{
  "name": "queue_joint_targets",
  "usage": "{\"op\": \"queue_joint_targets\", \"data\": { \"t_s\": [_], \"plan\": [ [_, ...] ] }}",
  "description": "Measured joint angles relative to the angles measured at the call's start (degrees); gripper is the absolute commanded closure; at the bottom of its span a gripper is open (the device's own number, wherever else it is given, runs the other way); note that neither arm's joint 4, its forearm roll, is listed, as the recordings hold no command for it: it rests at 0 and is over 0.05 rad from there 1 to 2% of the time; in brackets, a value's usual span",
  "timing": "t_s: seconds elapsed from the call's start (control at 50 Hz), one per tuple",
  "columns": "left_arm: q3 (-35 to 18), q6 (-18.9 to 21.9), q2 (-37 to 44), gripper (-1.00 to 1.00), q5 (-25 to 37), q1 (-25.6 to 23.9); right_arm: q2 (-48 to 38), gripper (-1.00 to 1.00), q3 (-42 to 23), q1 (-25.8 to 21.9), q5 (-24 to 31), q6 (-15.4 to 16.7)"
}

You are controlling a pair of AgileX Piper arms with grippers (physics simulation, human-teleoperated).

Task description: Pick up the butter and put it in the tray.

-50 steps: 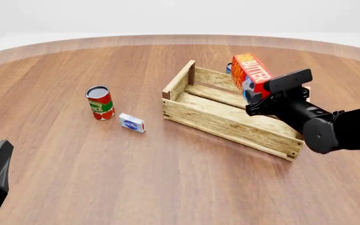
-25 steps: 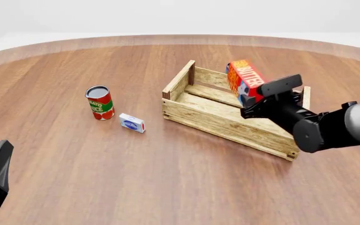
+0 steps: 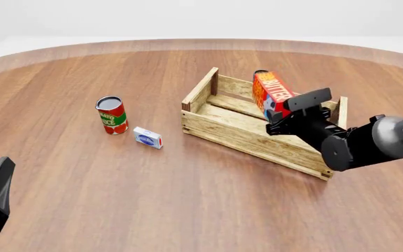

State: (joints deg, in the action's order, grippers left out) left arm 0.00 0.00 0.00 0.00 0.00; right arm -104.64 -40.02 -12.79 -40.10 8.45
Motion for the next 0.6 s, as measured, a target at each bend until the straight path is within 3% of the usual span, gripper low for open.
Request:
{"op": "queue_joint_targets", "data": {
  "t_s": [0.36, 0.38, 0.6],
  "plan": [
    [0.0, 0.0, 0.0, -1.00, 0.0, 0.0, -1.4, 1.00, -0.3, 0.1, -0.5, -0.4],
    [0.0, 0.0, 0.0, -1.00, 0.0, 0.0, -1.5, -1.00, -0.3, 0.1, -0.5, -0.4],
    [0.0, 0.0, 0.0, -1.00, 0.0, 0.0, -1.4, -1.00, -1.0, 0.2, -0.2, -1.5]
  ]
}}
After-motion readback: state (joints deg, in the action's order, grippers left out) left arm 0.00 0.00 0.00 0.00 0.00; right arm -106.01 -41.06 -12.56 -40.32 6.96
